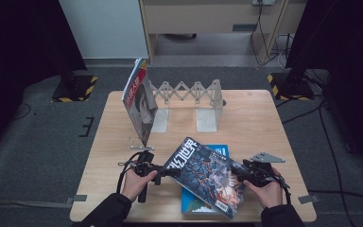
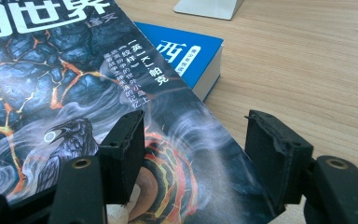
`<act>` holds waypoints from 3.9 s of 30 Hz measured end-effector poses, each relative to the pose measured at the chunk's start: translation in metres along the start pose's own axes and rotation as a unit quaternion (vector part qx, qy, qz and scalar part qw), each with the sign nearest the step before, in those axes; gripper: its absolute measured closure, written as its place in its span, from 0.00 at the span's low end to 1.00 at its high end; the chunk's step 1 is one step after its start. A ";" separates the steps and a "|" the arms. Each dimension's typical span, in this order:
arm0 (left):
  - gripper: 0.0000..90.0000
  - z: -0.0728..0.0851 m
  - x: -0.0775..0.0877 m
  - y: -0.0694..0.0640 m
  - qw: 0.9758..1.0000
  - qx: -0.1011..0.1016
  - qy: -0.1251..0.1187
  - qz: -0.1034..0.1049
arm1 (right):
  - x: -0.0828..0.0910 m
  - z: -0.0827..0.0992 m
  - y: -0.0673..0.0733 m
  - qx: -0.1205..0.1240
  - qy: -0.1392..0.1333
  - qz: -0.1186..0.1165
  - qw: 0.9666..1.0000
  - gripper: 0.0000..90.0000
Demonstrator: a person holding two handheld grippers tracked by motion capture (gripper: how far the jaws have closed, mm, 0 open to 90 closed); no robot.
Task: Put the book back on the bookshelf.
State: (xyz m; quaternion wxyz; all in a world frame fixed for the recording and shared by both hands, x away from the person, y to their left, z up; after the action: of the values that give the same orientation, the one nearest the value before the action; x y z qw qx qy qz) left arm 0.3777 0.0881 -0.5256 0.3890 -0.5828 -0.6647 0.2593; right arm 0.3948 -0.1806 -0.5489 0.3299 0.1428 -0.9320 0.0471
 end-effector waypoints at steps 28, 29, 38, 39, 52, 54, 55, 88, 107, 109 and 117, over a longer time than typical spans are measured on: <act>0.90 -0.054 0.043 -0.046 0.996 -0.007 -0.093 0.003 | 0.003 -0.002 -0.039 -0.036 -0.014 0.048 0.998 0.39; 0.90 -0.057 0.045 -0.049 0.995 -0.010 -0.098 0.004 | 0.003 -0.002 -0.040 -0.036 -0.014 0.050 0.998 0.38; 0.91 -0.075 0.054 -0.062 0.993 -0.028 -0.117 -0.001 | 0.000 0.002 -0.050 -0.036 -0.008 0.063 0.997 0.35; 0.91 -0.078 0.054 -0.064 0.992 -0.032 -0.120 0.000 | 0.000 0.003 -0.051 -0.033 -0.008 0.063 0.997 0.35; 0.91 -0.122 0.079 -0.094 0.982 -0.095 -0.153 -0.050 | -0.001 0.005 -0.064 -0.032 -0.008 0.078 0.996 0.33; 0.91 -0.128 0.085 -0.096 0.980 -0.105 -0.158 -0.066 | -0.002 0.005 -0.066 -0.034 -0.007 0.081 0.996 0.32; 0.91 -0.131 0.090 -0.097 0.977 -0.111 -0.162 -0.078 | -0.002 0.006 -0.067 -0.031 -0.007 0.084 0.996 0.31; 0.91 -0.197 0.171 -0.094 0.913 -0.177 -0.216 -0.298 | -0.012 0.017 -0.080 -0.018 0.022 0.103 0.994 0.29; 0.91 -0.222 0.135 -0.062 0.894 -0.177 -0.221 -0.346 | -0.014 0.016 -0.081 -0.014 0.021 0.102 0.994 0.29; 0.91 -0.225 0.132 -0.060 0.892 -0.179 -0.222 -0.351 | -0.014 0.016 -0.081 -0.013 0.020 0.102 0.995 0.29; 0.91 -0.231 0.121 -0.052 0.880 -0.191 -0.217 -0.378 | -0.014 0.015 -0.081 -0.013 0.019 0.101 0.995 0.29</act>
State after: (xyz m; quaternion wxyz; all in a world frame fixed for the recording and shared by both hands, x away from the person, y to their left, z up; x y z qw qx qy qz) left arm 0.5350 0.1715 -0.3287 0.1846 -0.2797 -0.9387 0.0808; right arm 0.4202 -0.2572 -0.5701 0.3431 0.0423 -0.9357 0.0708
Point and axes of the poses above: each handheld gripper's, and its own axes: x roughly backward along the jaws, z roughly out of its underside, y roughly to its left, the point moved 9 cm from there along -x, roughly forward along the jaws, and after that the axes turned 15 degrees about z, right-handed, at the moved point
